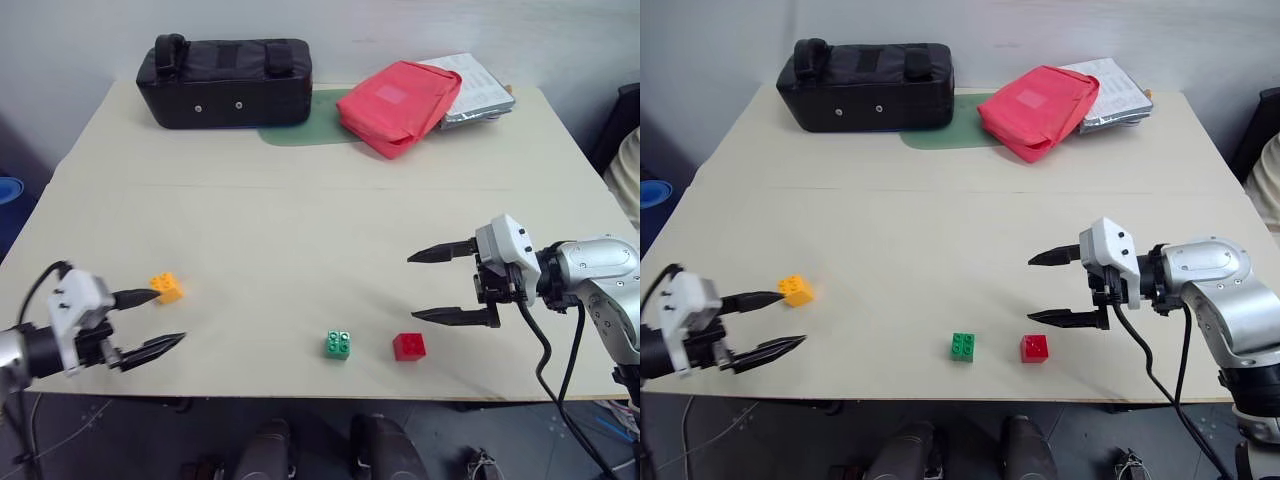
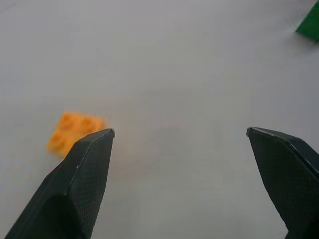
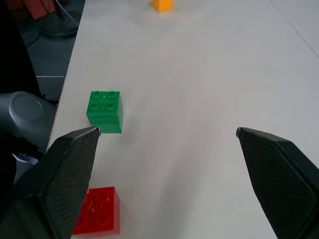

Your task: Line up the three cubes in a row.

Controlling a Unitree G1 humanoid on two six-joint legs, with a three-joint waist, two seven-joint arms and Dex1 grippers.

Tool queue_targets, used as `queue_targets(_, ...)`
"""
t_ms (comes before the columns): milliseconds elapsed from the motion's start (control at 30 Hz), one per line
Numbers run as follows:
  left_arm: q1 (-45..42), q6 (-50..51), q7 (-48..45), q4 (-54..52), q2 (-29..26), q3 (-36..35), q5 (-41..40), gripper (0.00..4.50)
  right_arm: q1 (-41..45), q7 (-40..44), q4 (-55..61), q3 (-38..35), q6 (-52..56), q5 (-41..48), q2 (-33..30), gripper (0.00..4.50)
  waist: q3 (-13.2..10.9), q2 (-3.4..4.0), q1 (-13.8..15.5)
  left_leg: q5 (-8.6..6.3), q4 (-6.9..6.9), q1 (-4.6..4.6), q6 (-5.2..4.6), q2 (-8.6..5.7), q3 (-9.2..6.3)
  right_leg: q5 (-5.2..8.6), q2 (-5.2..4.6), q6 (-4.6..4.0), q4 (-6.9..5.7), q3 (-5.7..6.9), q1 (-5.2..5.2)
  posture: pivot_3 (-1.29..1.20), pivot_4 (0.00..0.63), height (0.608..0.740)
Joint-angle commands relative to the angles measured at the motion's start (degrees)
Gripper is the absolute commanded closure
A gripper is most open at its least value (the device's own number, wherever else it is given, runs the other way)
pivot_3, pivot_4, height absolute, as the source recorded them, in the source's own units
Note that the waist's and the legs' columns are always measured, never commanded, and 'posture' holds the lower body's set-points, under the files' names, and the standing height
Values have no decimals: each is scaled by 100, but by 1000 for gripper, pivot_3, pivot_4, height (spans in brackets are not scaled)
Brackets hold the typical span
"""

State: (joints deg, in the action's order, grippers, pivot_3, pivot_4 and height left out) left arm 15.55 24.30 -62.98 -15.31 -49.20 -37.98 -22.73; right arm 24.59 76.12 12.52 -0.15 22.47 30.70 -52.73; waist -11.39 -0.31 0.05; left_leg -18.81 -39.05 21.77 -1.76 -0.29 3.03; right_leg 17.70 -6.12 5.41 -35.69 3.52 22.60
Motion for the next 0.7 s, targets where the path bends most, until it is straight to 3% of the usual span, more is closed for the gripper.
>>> queue_targets(33, 4, -462, -71, 525, -253, -324, 129, 16, 105, 73, -17, -44, -71, 4, 25, 0, 0, 0, 7, -3, 0, 0, 0, -1, -3, 0, -3, -1, 1, 3, -2, 0, 150, 740)
queue_targets(200, -421, -847, -243, 1344, -726, -46, 210, 16, 73, -35, 126, -160, 61, 95, 35, 0, 0, 0, -28, -7, 7, 0, 1, -3, -4, 2, -9, -3, 2, 4, 0, 0, 150, 740)
queue_targets(333, -1515, -998, -274, 2198, -1058, 799, 373, 16, -136, -240, 378, -321, 127, 128, 7, 0, 1, 3, -24, -7, 18, 0, 6, -3, -2, 4, -8, -7, 1, 8, 8, 0, 150, 740)
queue_targets(533, -2902, -1477, -503, 3425, -1100, 2095, 903, 16, -591, -545, 767, -598, 202, 153, -47, 0, 1, 3, -32, -8, 18, 1, 3, -3, 13, 3, -9, -6, -7, 22, 11, 0, 150, 740)
queue_targets(700, -3689, -1694, -785, 4199, -1014, 2783, 1133, 16, -922, -768, 1109, -889, 393, 287, -86, 0, 1, 2, -40, -8, 14, 4, 2, -2, 28, 2, -9, -4, -31, 33, 20, 0, 150, 740)
